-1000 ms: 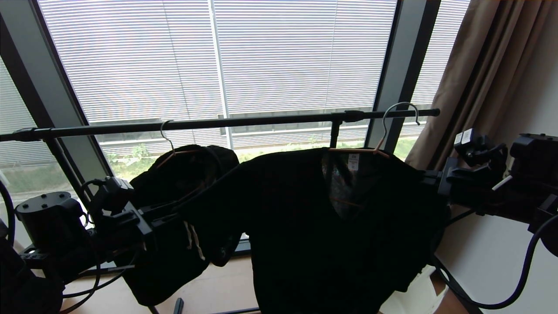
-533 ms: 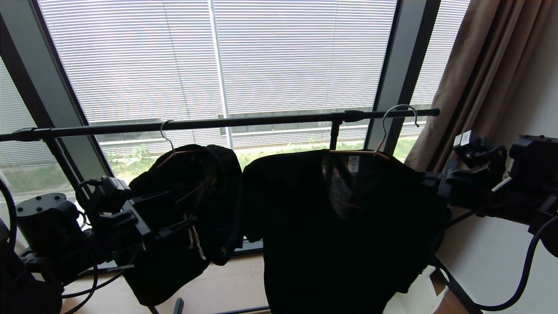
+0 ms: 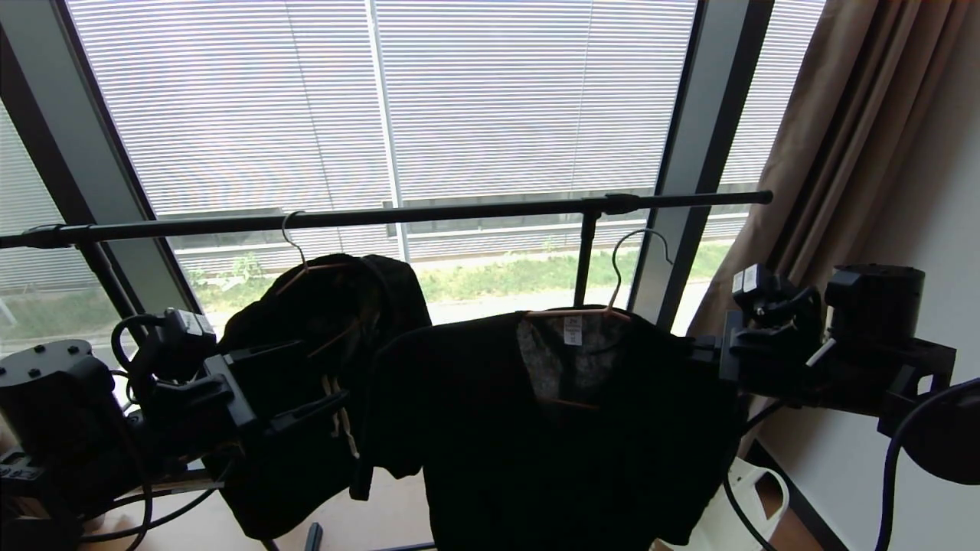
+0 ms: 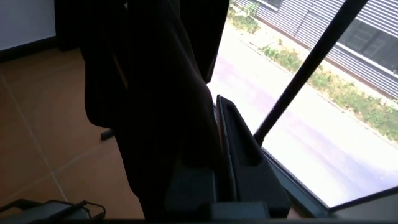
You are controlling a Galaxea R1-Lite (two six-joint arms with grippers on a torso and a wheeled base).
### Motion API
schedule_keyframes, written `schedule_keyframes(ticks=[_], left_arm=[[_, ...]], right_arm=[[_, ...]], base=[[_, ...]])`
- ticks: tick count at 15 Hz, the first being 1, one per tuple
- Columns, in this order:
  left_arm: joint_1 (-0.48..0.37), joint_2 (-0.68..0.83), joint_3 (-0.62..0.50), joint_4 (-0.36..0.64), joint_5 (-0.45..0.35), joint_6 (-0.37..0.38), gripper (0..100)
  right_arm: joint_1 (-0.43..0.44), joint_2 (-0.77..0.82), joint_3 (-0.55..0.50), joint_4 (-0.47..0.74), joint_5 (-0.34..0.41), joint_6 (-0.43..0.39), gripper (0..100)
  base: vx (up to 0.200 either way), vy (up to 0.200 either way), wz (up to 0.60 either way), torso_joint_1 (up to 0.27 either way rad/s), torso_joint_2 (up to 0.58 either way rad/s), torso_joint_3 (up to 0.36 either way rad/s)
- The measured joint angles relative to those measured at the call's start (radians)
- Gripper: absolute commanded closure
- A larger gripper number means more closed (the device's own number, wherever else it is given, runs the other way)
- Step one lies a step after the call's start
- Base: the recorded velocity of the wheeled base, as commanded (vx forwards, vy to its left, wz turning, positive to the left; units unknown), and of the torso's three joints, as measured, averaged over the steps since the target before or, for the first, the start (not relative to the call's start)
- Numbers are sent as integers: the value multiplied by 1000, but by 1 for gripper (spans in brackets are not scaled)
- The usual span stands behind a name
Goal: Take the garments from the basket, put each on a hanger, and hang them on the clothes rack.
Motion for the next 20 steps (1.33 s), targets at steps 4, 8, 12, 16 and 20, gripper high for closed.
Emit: schedule_keyframes(ticks=[4, 8, 12, 16, 20], left_arm=[[-52, -264, -254, 892, 63, 3, 0], [-179, -392, -550, 1157, 101, 74, 0], [-301, -368, -608, 1233, 102, 193, 0], [-387, -307, -658, 1299, 104, 250, 0], [-444, -240, -666, 1298, 104, 257, 0]], right_arm=[[84, 26, 24, 0, -57, -14, 100], [99, 28, 38, 0, -60, -41, 100], [102, 26, 44, -1, -60, -43, 100], [130, 18, 53, -1, -60, -48, 100], [145, 3, 61, -1, -61, -49, 100]], base=[[0, 0, 0, 0, 0, 0], [0, 0, 0, 0, 0, 0], [0, 0, 0, 0, 0, 0], [0, 0, 0, 0, 0, 0], [0, 0, 0, 0, 0, 0]])
